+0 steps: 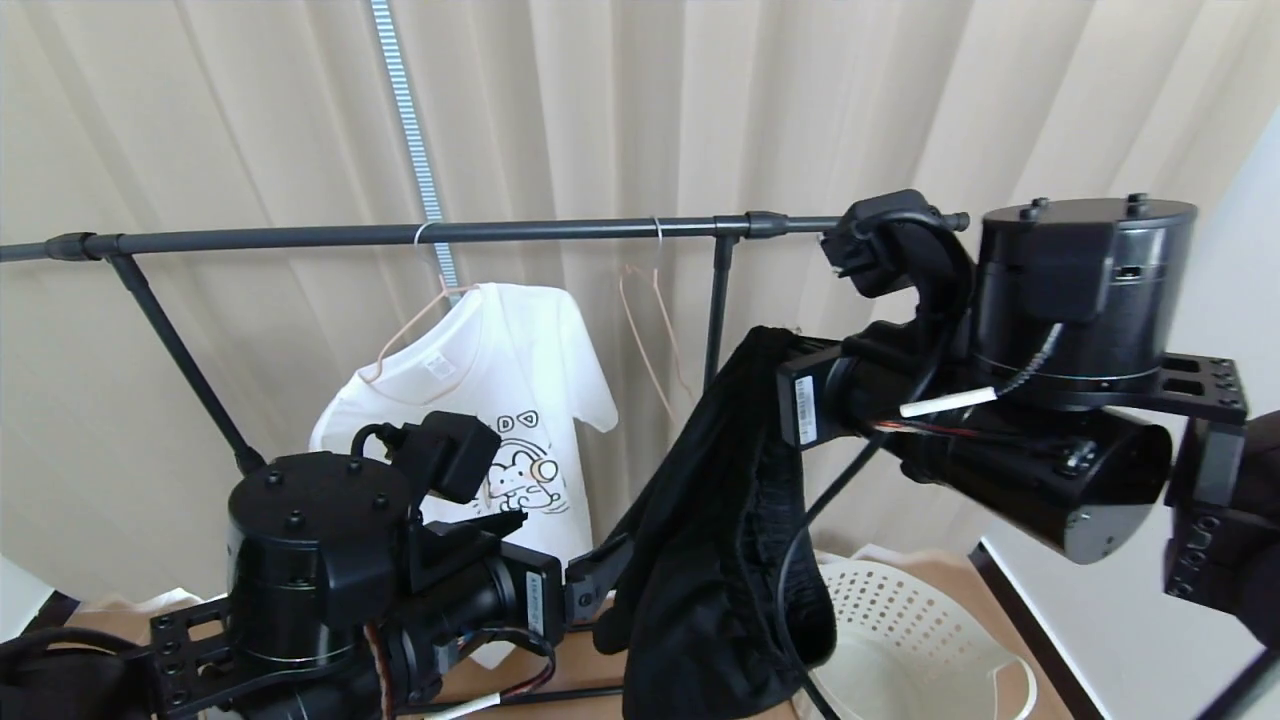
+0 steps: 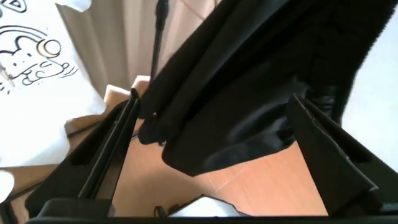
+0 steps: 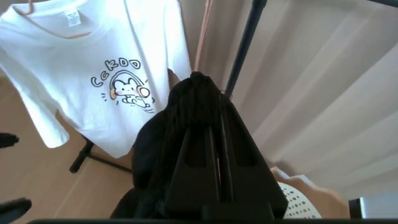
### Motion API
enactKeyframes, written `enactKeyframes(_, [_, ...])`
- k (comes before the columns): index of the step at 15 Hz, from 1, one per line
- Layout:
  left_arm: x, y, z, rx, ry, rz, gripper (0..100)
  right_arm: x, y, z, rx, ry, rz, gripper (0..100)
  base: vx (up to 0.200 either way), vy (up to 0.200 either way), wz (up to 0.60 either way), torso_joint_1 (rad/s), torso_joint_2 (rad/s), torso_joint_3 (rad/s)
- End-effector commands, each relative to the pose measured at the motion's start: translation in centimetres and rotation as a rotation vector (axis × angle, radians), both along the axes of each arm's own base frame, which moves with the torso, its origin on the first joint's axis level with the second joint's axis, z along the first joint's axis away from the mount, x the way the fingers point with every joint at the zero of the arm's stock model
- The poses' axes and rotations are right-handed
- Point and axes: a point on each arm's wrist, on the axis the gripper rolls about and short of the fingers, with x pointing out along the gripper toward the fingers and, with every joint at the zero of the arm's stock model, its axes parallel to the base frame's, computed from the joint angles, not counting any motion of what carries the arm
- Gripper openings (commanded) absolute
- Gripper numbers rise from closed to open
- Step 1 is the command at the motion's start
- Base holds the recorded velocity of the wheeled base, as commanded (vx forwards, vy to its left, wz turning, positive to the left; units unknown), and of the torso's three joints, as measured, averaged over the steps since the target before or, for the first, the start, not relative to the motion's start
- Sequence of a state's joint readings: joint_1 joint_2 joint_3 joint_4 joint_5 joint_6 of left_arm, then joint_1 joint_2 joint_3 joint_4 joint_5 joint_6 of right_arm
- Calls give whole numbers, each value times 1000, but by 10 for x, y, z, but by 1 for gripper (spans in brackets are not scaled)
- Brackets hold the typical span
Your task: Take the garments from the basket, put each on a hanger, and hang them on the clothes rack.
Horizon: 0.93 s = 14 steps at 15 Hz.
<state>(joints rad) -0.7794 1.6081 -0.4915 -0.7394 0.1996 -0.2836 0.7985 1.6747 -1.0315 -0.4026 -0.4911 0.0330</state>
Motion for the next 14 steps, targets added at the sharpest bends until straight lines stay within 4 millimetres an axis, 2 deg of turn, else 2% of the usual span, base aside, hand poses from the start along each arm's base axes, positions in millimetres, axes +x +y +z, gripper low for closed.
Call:
enactKeyframes(1, [7, -7, -10, 7, -4, 18, 100, 21, 23, -14, 14, 26, -37, 0, 0, 0, 0, 0, 0, 0])
enactKeyframes(5, [14, -17, -17, -27, -30, 21, 100, 19, 40, -10, 109, 24, -56, 0, 0, 0, 0, 0, 0, 0])
enactKeyframes(7, [5, -30, -15, -71, -50, -18, 100, 10, 48, -10, 128, 29, -26, 0, 0, 0, 0, 0, 0, 0])
enactKeyframes(11, [9, -39, -15, -75, -54, -22, 100, 3, 54, -10, 131, 31, -7, 0, 0, 0, 0, 0, 0, 0])
enactKeyframes(14, [18, -46, -20, -52, -68, 53, 100, -1, 56, -8, 130, 25, -7, 0, 0, 0, 0, 0, 0, 0])
